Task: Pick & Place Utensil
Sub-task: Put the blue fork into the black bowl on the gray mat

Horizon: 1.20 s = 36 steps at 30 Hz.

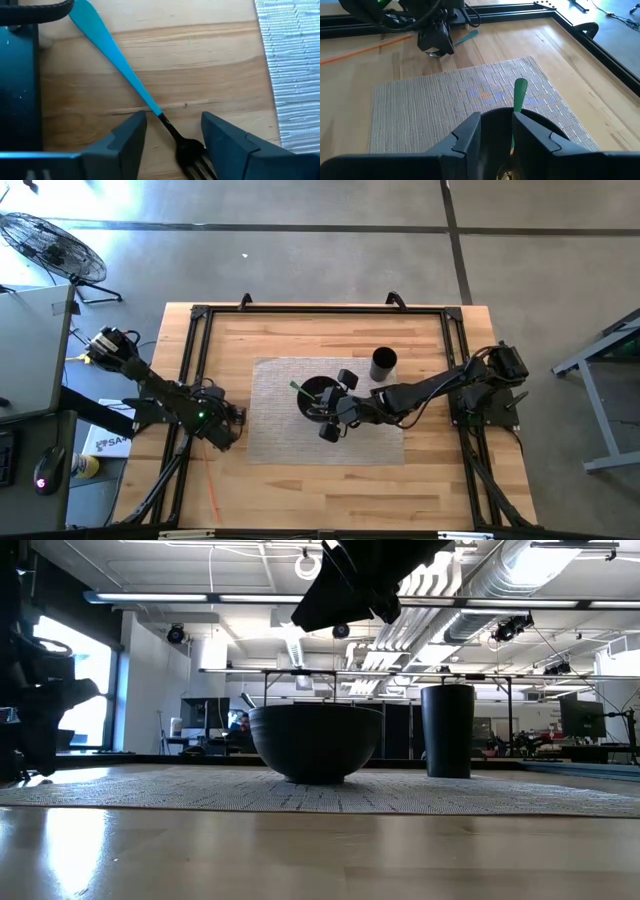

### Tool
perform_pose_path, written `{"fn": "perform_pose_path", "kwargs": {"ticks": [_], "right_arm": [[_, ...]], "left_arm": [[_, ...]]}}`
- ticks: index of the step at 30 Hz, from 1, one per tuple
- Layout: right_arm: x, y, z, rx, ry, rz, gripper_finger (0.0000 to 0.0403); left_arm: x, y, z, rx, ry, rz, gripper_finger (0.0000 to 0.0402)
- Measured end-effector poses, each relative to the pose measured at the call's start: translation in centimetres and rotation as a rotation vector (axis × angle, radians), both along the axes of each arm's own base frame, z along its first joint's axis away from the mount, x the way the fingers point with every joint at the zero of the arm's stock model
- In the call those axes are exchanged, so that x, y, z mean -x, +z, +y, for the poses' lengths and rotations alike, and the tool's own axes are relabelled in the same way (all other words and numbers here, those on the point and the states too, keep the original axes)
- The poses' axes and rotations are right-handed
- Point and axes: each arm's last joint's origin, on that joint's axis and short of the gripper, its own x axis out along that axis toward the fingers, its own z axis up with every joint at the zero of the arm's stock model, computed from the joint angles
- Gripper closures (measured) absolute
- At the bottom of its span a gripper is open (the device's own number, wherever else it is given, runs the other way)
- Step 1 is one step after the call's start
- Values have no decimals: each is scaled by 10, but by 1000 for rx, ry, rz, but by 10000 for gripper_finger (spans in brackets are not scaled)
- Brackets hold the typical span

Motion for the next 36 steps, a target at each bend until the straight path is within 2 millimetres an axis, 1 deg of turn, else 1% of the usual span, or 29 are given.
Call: {"fn": "perform_pose_path", "kwargs": {"ticks": [8, 19, 36], "right_arm": [[0, 0, 0, 1, 1, 1, 297], [0, 0, 0, 0, 2, 2, 297], [0, -1, 0, -2, 7, 9, 297]], "left_arm": [[-3, 0, 0, -7, -67, 9, 252], [-11, 3, -4, -25, -201, -10, 293], [-10, 3, -4, -22, -229, 19, 339]]}}
